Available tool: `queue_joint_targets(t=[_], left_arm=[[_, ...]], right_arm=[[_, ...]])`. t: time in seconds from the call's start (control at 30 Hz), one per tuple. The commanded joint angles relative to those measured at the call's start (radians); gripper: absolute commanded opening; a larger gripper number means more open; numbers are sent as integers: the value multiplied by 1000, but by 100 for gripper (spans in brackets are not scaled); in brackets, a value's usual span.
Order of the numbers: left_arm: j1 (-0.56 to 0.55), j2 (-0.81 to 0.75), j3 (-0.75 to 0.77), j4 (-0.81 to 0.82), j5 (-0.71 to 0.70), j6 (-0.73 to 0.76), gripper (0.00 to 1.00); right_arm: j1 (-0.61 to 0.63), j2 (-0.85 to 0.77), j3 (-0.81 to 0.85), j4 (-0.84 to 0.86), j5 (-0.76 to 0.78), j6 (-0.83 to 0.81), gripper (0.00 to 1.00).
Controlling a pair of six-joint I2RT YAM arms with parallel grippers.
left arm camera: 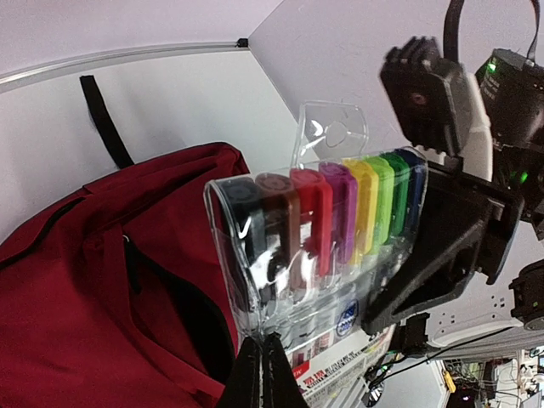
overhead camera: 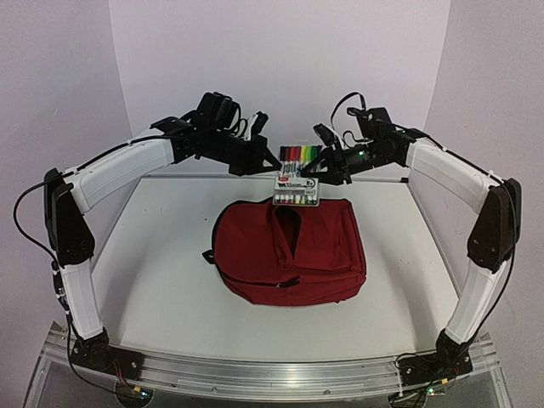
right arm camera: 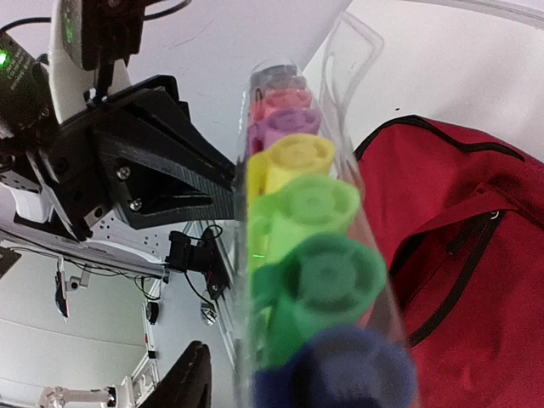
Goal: Pack the student bag
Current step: Pick up the stationery from the center of the board.
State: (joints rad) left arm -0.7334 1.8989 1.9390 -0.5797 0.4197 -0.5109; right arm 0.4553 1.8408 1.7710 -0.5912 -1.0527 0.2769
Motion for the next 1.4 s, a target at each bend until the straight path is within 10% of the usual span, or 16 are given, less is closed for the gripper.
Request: queue_joint_targets(t=[0.0,0.13,0.3,1.07,1.23,1.37], left_arm=[[0,-73,-32,103,42,-27,13],[36,-108,-115,105,109,-91,72],[70,-172,-281,292,239,-187,88],[68,-159,-380,522,419,-340,0],[68,-179,-415,565,406,-362,0],[82,-224,-476,568,335,-378,0]], right_arm=[[4,1,19,44,2,14,11],[-9,-8,13,56,-63,33,3],[-10,-29,-16,62,-149,14,2],[10,-9,-23,62,-128,23,18],[10,-2,-26,62,-110,39,75],[8,-9,-34,50,49,26,87]])
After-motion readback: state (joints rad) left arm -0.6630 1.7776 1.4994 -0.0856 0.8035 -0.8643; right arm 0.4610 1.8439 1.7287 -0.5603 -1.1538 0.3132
